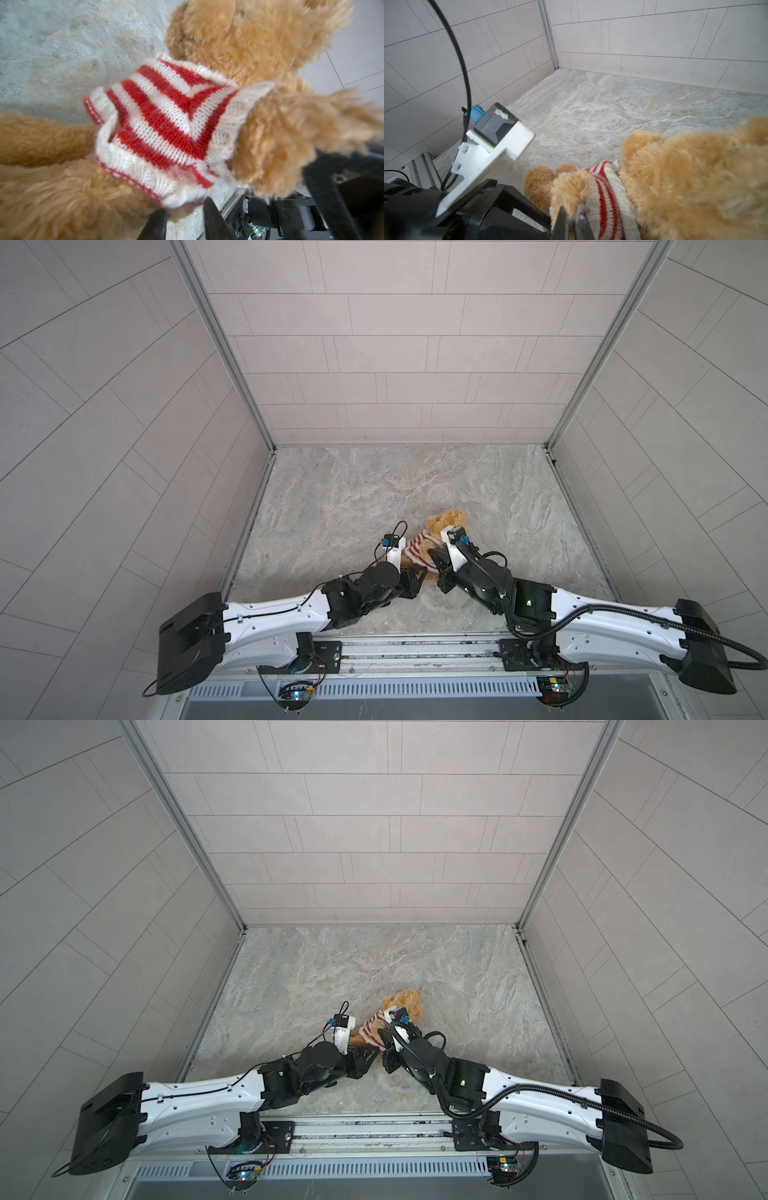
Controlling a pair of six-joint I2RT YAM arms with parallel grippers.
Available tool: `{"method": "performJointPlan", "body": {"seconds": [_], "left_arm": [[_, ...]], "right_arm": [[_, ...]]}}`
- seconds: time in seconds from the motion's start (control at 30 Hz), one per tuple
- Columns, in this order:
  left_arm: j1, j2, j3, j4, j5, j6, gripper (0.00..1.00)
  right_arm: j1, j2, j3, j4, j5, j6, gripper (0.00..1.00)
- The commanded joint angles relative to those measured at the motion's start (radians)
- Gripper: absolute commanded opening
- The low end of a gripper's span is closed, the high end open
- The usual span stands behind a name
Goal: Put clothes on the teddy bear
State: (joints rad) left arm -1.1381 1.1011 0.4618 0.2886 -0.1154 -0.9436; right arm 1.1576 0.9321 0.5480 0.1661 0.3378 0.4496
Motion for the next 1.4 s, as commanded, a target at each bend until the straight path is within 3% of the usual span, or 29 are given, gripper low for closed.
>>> {"method": "performJointPlan", "body": {"seconds": [0.0, 0.27, 0.6, 1.1, 1.3, 1.37], "left_arm": [[0.016, -0.019, 0.007, 0.075, -0.005, 0.003, 0.33], [0.037, 0.020, 0.016, 0.082, 0.001, -0.007, 0.29], [0.046, -0.007, -0.047, 0.033, -0.003, -0.029, 0.00], [0.061, -0.300, -0.206, -0.168, -0.073, -0.024, 0.00], [0.062, -0.251, -0.167, -0.140, -0.024, 0.020, 0.00], [0.061, -0.207, -0.149, -0.111, 0.003, 0.032, 0.00]], "right_arm": [[0.000, -0.029, -0.014, 0.062, -0.011, 0.035, 0.00], [0.000, -0.025, -0.015, 0.066, -0.017, 0.045, 0.00], [0.000, -0.094, -0.030, 0.008, 0.047, 0.037, 0.00], [-0.031, -0.218, -0.058, -0.134, 0.167, 0.015, 0.00], [-0.032, -0.193, -0.051, -0.113, 0.120, 0.000, 0.00], [-0.036, -0.171, -0.053, -0.070, 0.055, -0.018, 0.00]]}}
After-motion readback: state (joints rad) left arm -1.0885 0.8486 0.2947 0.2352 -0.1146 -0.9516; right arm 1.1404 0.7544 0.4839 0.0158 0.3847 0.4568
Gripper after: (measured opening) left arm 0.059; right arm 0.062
